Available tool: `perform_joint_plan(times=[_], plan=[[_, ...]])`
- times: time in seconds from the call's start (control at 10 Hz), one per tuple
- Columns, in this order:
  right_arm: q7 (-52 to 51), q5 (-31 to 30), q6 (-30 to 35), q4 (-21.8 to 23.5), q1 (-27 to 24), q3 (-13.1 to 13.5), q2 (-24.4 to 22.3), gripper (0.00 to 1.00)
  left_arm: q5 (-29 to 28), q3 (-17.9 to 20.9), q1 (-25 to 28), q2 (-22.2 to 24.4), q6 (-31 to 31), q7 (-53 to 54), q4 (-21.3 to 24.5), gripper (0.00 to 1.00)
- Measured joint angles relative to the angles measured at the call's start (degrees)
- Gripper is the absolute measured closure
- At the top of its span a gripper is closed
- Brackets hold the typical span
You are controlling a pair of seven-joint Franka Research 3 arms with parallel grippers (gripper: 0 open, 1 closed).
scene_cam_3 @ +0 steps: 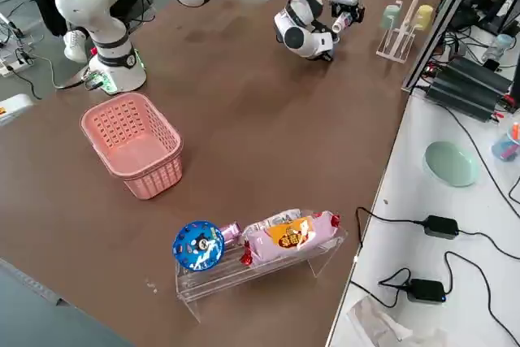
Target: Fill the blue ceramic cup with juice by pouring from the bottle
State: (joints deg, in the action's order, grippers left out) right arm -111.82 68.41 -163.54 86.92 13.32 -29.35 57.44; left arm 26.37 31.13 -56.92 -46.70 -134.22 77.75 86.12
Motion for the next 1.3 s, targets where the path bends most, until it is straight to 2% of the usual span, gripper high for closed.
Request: perform_joint_plan(times=[0.3, 0.7, 0.9, 1.1, 1.2, 1.3], plan=[[0.00, 0.00, 0.00, 0.01, -0.23, -0.13, 0.00, 0.33, 3.10, 0.13, 0.07, 0.00, 0.00, -0.23, -0.24, 0.59], [0.00, 0.00, 0.00, 0.02, -0.24, -0.25, 0.00, 0.33, 11.19, 0.20, 1.14, -0.02, 0.08, 0.27, -0.24, 0.59], [0.00, 0.00, 0.00, 0.02, -0.24, -0.26, 0.00, 0.33, 16.72, 0.21, 1.42, -0.02, 0.12, 4.28, -0.24, 0.59], [0.00, 0.00, 0.00, 0.25, -0.25, -0.29, 0.00, 0.33, 19.72, 0.39, 2.18, -0.02, 0.23, 5.34, -0.44, 0.59], [0.00, 0.00, 0.00, 0.39, -0.34, -0.30, 0.00, 0.32, 22.02, 0.44, 2.97, 0.01, 0.40, 7.04, -0.65, 0.59], [0.00, 0.00, 0.00, 0.51, -0.43, -0.34, 0.00, 0.24, 24.22, 0.45, 3.89, 0.14, 0.56, 10.21, -0.70, 0.59]])
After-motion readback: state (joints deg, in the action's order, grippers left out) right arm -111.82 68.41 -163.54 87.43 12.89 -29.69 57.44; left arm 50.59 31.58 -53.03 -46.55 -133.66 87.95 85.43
